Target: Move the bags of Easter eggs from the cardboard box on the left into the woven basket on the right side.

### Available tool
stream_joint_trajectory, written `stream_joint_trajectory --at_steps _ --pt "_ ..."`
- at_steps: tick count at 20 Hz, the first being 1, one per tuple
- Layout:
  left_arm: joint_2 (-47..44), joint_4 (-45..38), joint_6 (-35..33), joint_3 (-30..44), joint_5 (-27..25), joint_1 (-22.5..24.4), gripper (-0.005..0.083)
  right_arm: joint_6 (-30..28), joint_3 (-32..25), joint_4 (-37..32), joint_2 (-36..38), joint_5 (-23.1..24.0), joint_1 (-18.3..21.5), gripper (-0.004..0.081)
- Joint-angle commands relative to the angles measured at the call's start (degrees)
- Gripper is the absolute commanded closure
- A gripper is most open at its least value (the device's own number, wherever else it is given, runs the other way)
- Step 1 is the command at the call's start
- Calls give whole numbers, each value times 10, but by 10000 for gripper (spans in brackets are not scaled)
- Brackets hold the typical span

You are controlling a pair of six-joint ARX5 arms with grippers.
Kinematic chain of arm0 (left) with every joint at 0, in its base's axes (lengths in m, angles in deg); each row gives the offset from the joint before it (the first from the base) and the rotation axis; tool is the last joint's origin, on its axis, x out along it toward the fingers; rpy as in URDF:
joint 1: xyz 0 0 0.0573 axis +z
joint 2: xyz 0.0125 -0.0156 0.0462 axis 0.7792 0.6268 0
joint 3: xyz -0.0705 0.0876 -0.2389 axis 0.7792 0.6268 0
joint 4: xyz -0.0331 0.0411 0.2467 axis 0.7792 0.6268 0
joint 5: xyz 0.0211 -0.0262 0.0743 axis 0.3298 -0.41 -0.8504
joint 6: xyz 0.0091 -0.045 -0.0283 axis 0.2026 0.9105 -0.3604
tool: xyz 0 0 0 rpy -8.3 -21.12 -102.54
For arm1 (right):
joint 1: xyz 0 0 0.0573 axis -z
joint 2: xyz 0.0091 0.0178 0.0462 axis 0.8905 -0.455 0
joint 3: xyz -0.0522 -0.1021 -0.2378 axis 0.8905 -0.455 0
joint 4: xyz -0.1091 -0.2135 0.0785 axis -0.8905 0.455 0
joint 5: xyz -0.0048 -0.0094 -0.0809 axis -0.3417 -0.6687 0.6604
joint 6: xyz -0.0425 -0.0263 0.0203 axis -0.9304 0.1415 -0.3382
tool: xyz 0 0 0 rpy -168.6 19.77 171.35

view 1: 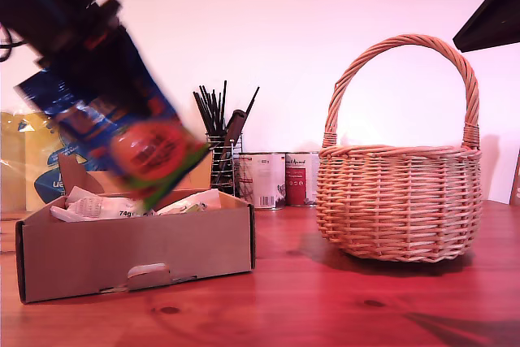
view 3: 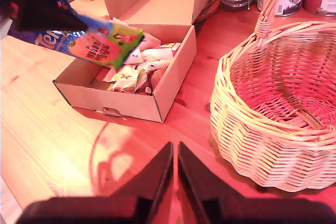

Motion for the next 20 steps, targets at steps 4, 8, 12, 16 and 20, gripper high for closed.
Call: stream_joint_trajectory --at_steps 4,8,12,16,20 --pt "6 -129 93 4 64 -46 798 0 10 -5 3 -3 -2 783" --pt "57 -150 95 4 -33 -44 798 0 10 -5 3 -4 -2 783" --pt "80 -184 123 4 11 -27 798 0 10 -3 3 -4 -2 783" --pt "80 -248 184 3 73 -24 798 0 10 -4 3 -3 -2 783" --pt "80 -314 235 2 102 -42 798 0 10 -4 3 -3 -2 783"
